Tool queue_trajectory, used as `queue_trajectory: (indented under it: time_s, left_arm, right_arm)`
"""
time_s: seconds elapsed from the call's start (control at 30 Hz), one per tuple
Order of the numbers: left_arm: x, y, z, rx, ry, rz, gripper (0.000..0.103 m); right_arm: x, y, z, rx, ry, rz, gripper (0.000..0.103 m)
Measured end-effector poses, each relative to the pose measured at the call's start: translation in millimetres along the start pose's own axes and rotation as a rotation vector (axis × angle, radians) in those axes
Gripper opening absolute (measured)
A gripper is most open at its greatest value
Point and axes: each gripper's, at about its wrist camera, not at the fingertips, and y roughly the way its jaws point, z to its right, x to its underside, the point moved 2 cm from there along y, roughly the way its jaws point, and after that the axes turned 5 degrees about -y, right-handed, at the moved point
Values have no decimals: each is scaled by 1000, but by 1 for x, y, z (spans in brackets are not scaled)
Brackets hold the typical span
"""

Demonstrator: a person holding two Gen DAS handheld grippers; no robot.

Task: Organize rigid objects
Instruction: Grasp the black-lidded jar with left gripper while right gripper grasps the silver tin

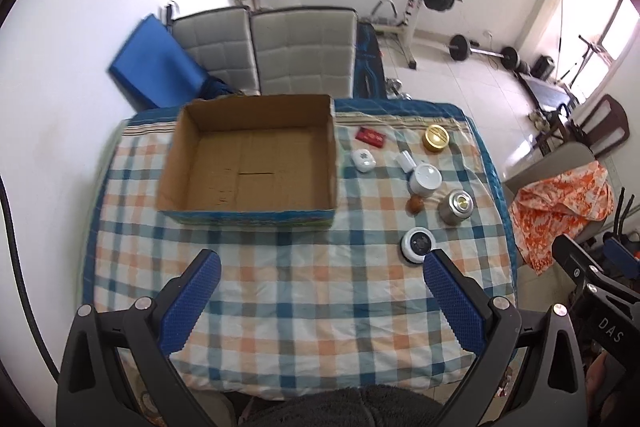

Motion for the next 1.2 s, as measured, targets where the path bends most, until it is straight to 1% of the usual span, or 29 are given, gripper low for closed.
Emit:
queue_trajectory:
  time_s: [0.07, 0.1, 0.13, 0.27, 0.37, 0.43, 0.53, 0.67, 0.77, 0.8, 0.83, 0.9, 1.0, 1.07, 1.13, 1.2]
  left_arm:
    - [-11, 33, 17, -4, 24, -49, 103]
    - [-18, 54, 26, -3, 32, -75, 103]
    - [-25, 84, 37, -8, 35, -116, 103]
    - [-45, 161, 66, -7, 29, -242, 103]
    - [-53, 215, 87, -7, 33, -325, 103]
    - [-55, 248, 99, -27, 44, -373, 103]
    - [-54, 294, 113, -57, 74, -438, 103]
    - [-51, 343, 120, -87, 100, -510, 103]
    - [-50, 360, 121, -92, 101, -539, 103]
    - [-50, 363, 121, -94, 102, -543, 103]
    - [-50, 365, 120, -98, 104, -545, 103]
    - [-50, 368, 118, -110, 106, -550, 103]
    - [-48, 369, 119, -93, 104, -566, 103]
    - [-44, 364, 121, -73, 120, -574, 103]
    - [-34, 352, 125, -62, 142, -577, 103]
    - [-17, 341, 131, -49, 180, -588, 103]
  right_arm:
    - [-6, 39, 17, -8, 21, -70, 103]
    - [-10, 61, 26, -8, 30, -102, 103]
    - [-13, 81, 33, -10, 30, -129, 103]
    - [-26, 180, 57, 3, 40, -243, 103]
    - [-32, 255, 84, -4, 59, -324, 103]
    - [-32, 304, 99, -19, 67, -386, 100]
    - [-29, 359, 111, -55, 98, -473, 97]
    - [-27, 409, 111, -117, 132, -553, 96]
    - [-27, 435, 106, -143, 134, -598, 92]
    - [-26, 443, 103, -151, 128, -621, 87]
    - [-24, 452, 100, -160, 124, -648, 79]
    - [-23, 464, 98, -133, 104, -674, 74]
    - [-25, 471, 100, -148, 107, -670, 73]
    - [-25, 469, 107, -143, 86, -678, 73]
    - [-24, 463, 117, -126, 66, -681, 73]
    - [-18, 456, 127, -112, 56, -689, 73]
